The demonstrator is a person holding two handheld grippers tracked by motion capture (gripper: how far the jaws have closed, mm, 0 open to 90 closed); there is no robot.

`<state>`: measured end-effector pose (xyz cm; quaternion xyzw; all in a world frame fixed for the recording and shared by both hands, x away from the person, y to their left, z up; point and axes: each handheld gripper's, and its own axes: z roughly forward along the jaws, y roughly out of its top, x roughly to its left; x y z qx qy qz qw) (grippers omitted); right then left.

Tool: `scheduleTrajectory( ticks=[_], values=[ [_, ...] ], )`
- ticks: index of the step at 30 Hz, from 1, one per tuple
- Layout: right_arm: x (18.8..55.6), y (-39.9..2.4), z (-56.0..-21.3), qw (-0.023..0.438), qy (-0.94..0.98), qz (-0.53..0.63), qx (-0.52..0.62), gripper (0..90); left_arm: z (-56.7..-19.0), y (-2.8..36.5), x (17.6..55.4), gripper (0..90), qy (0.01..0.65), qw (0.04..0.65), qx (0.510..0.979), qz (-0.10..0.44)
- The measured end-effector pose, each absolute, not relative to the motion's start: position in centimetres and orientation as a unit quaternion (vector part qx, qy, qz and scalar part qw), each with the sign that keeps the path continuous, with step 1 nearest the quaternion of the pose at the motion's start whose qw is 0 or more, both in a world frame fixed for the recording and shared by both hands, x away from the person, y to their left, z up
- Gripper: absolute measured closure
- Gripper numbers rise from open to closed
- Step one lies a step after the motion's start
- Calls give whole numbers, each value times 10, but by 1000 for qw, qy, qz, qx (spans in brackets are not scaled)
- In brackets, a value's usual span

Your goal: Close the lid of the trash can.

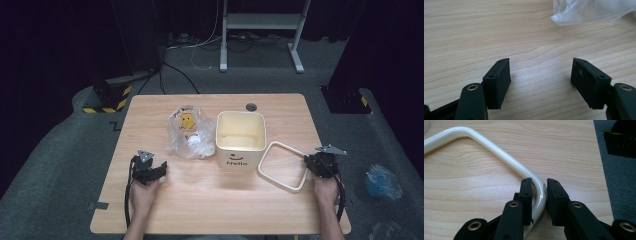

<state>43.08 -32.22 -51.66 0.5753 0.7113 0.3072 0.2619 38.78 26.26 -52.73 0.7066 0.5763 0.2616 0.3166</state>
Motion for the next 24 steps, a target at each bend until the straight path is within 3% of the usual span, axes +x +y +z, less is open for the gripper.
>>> scheduleTrajectory(
  ticks=[24],
  values=[
    [418, -326, -487, 270, 712, 350, 545, 769, -527, 263, 388, 320, 576, 317, 706, 261]
  ],
)
